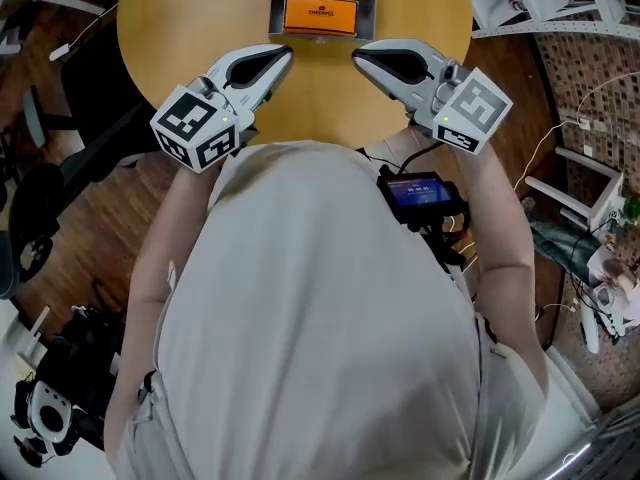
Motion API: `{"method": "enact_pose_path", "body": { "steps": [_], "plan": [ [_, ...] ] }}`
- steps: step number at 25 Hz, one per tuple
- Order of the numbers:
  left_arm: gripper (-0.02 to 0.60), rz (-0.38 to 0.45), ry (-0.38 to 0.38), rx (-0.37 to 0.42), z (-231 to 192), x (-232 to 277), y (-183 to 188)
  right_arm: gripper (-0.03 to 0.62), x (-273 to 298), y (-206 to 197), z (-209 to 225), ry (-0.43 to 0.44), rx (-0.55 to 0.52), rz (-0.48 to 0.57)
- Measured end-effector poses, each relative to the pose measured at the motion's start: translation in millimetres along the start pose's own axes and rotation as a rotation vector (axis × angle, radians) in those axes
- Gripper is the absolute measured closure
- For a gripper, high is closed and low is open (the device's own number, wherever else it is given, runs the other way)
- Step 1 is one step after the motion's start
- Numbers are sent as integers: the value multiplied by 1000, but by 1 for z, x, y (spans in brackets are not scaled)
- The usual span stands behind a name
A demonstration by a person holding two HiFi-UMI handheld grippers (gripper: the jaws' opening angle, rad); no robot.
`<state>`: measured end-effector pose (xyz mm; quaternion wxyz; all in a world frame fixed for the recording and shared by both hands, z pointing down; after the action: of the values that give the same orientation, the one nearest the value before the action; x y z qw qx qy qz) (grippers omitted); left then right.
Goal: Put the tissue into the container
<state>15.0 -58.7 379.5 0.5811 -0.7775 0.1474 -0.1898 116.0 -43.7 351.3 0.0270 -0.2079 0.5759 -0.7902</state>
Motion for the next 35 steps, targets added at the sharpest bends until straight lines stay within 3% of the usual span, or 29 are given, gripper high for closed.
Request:
{"method": "enact_pose_path", "body": {
  "steps": [11,35],
  "plan": [
    [581,4,17,11,-1,-7,4,594,-2,7,1,-32,-63,-11],
    [581,8,-14,-1,7,-13,-2,594,-7,11,-12,-76,-66,-8]
  ]
}}
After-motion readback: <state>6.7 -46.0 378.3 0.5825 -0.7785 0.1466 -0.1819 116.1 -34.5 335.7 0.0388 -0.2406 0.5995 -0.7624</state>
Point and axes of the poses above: the fingertips, and each gripper's own axes: x forward along the fingers, z to its right, y out of its top, the point moved 2 cm from there along -x, backward along the fingers, and after that the axes turned 7 degrees about x, right-handed, at the moved point
